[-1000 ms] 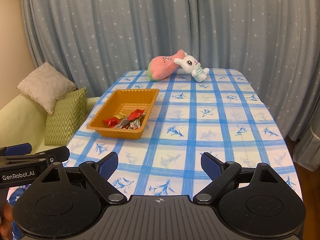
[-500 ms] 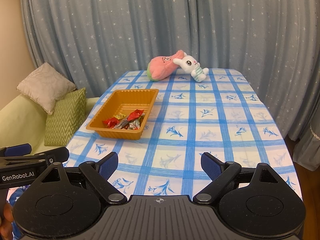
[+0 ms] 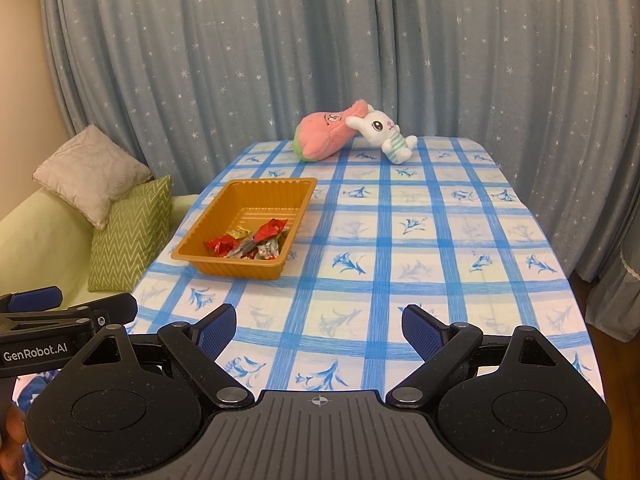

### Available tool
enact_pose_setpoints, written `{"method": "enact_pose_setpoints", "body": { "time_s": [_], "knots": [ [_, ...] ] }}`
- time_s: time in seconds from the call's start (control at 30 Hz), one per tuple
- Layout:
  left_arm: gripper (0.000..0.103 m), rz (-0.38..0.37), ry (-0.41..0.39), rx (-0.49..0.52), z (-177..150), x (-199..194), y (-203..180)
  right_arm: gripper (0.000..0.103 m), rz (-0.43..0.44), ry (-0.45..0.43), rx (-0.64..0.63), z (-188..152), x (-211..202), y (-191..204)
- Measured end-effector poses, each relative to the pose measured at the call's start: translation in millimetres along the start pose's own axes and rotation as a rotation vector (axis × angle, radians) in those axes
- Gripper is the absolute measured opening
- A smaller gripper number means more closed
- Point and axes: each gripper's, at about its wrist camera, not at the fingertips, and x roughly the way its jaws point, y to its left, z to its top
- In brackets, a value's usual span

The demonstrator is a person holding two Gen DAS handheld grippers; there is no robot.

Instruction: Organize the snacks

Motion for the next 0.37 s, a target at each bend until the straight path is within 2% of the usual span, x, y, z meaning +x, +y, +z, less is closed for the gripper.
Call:
{"method": "enact_pose_setpoints", "body": {
  "time_s": [0.37],
  "knots": [
    [0.103, -0.012, -0.030, 0.009, 2.1, 1.6, 1.0, 0.089, -0.001, 0.001, 0.000, 0.5, 0.0, -1.2]
  ]
}}
